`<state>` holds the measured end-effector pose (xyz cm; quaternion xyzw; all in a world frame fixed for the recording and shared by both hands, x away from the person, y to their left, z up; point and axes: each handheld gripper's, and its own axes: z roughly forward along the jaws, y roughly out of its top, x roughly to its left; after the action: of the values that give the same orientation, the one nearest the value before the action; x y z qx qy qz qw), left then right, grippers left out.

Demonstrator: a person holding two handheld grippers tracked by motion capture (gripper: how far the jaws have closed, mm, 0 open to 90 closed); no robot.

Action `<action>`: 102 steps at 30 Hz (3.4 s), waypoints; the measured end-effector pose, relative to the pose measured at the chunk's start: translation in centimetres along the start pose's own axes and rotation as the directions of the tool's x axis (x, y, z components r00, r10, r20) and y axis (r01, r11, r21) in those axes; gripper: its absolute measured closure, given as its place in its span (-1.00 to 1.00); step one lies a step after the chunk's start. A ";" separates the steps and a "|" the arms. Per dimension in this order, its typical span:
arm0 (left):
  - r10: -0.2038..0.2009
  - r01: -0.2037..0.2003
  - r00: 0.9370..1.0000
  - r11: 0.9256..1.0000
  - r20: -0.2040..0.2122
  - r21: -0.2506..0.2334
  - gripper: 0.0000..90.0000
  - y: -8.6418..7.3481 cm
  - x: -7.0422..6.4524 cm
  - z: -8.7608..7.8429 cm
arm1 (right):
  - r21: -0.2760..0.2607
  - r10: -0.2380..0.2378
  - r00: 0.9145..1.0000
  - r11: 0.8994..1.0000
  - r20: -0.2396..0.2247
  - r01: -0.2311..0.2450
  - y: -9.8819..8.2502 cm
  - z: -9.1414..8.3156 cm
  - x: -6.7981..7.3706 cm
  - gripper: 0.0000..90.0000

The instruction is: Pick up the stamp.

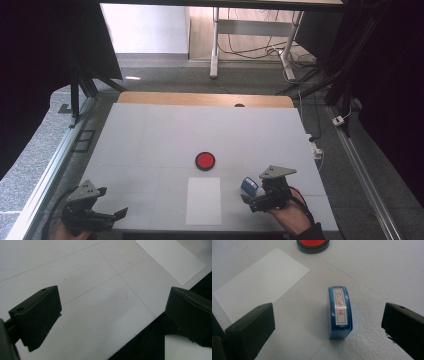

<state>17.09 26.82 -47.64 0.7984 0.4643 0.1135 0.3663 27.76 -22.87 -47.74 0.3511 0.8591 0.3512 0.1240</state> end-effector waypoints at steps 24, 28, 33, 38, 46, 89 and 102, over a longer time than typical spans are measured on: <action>0.001 -0.001 1.000 1.000 -0.002 0.005 -0.98 0.0 0.0 0.1 | 0.088 -0.043 0.998 0.995 0.041 0.039 0.7 1.8 -1.1 -0.28; 0.001 -0.001 1.000 1.000 -0.002 0.006 -0.98 0.0 0.0 0.1 | 0.085 -0.054 0.998 0.995 0.029 0.052 0.9 1.5 -1.1 0.02; 0.002 -0.002 1.000 1.000 0.000 0.008 -0.98 0.0 0.0 0.1 | 0.098 -0.047 0.999 0.994 0.006 0.047 1.0 1.4 -1.2 0.26; 0.003 -0.003 1.000 1.000 -0.001 0.010 -0.98 0.0 0.0 0.1 | 0.102 -0.043 0.999 0.994 -0.007 0.043 1.1 1.3 -1.3 0.57; 0.005 -0.005 1.000 1.000 -0.002 0.011 -0.98 0.0 -0.1 0.1 | 0.095 -0.048 0.999 0.994 -0.014 0.049 1.3 1.0 -1.4 0.59; 0.056 -0.056 0.997 0.998 0.049 0.009 -0.99 0.0 -0.3 0.0 | -0.060 -0.162 0.969 0.986 -0.184 0.154 4.4 -0.8 1.1 0.59; 0.036 -0.035 0.996 0.999 0.082 -0.019 -1.00 -0.1 0.1 -0.3 | -0.091 -0.199 0.950 0.979 -0.242 0.182 6.3 -0.2 2.0 0.59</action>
<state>16.96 27.10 -47.56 0.8071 0.4335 0.0913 0.3902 29.44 -18.40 -43.19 0.2151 0.8853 0.4080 0.0599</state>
